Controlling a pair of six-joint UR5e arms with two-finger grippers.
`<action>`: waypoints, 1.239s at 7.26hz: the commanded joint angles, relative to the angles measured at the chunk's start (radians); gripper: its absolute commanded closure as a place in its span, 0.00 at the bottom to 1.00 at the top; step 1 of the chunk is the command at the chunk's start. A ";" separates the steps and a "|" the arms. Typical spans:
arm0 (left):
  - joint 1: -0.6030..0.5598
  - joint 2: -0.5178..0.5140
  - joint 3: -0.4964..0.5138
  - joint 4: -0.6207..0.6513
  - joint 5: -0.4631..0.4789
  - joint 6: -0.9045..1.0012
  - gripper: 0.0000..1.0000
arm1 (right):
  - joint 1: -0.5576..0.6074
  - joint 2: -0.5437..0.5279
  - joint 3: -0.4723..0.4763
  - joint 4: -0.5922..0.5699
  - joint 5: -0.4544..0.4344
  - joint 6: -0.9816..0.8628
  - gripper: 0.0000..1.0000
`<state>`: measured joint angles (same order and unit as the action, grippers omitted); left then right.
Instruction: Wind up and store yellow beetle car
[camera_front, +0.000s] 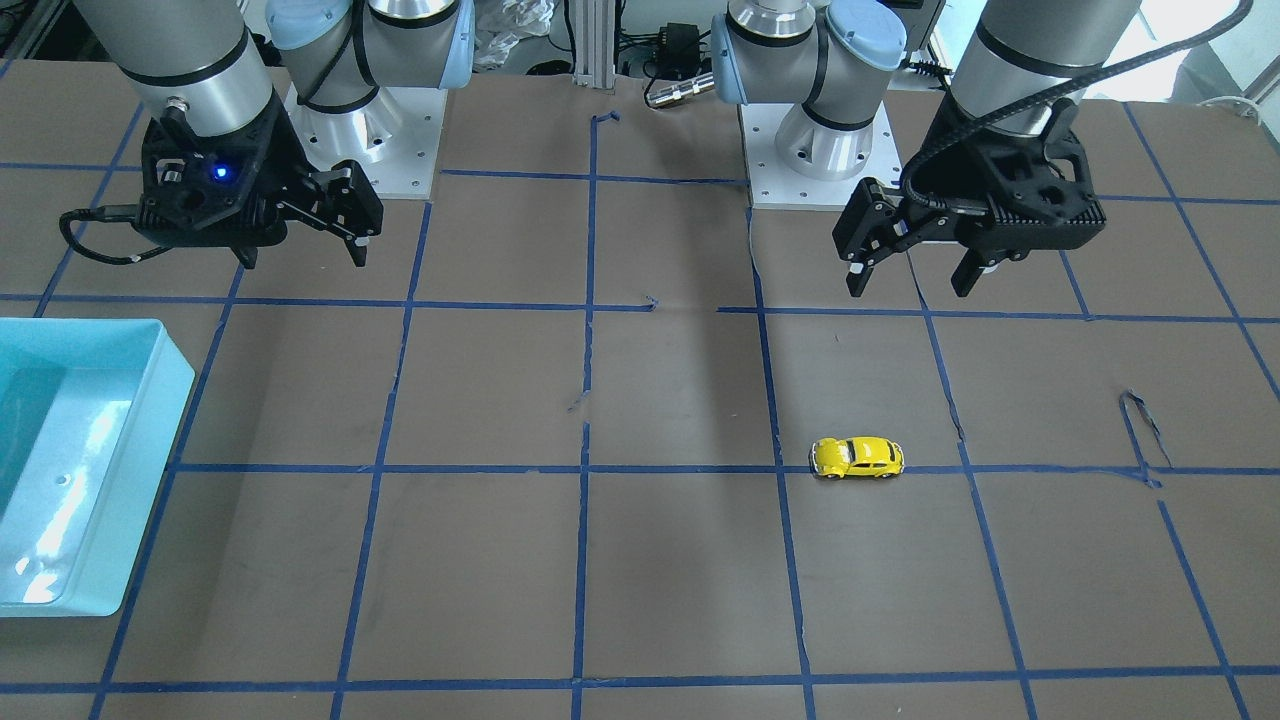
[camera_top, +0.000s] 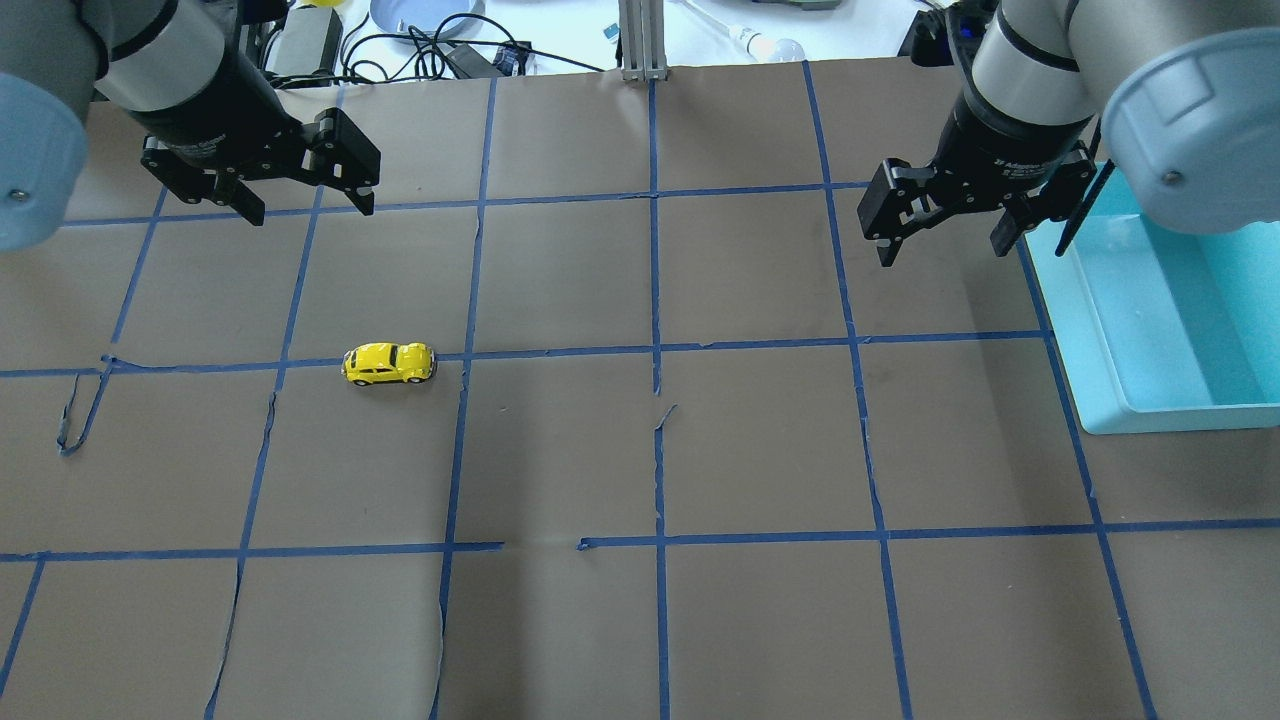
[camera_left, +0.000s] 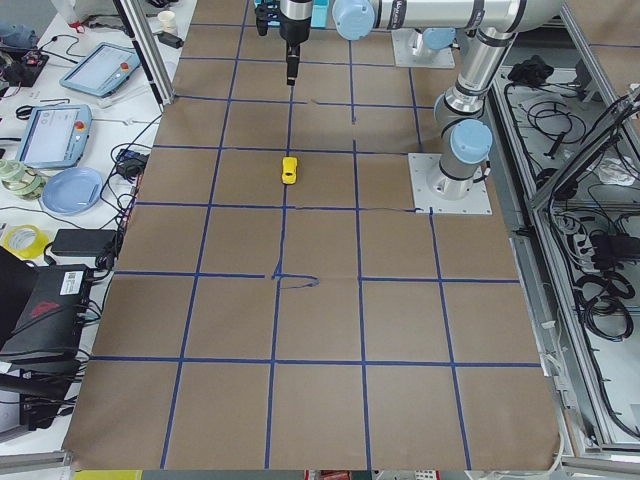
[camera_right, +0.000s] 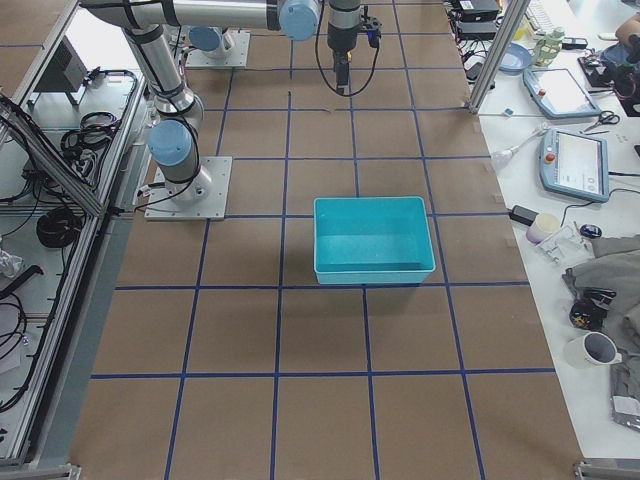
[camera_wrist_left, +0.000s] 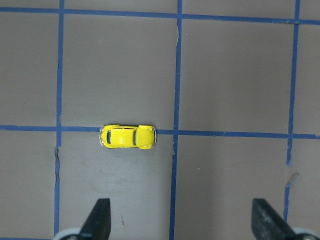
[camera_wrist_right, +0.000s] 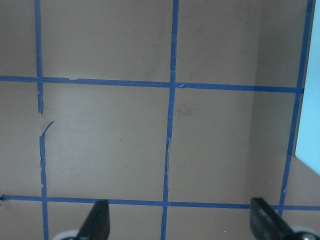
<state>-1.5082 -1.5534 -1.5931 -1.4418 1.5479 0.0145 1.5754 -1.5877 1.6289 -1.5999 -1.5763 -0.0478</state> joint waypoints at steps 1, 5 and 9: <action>0.005 0.007 -0.005 0.000 0.004 0.004 0.00 | 0.000 0.002 0.002 0.002 -0.005 0.000 0.00; 0.008 0.004 -0.008 0.000 0.001 0.004 0.00 | 0.000 0.002 0.002 0.002 -0.002 0.000 0.00; 0.014 0.003 -0.014 0.009 -0.008 0.027 0.00 | 0.000 0.002 0.002 0.002 -0.004 0.000 0.00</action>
<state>-1.4963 -1.5487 -1.6037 -1.4369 1.5492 0.0395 1.5754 -1.5862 1.6306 -1.5984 -1.5796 -0.0476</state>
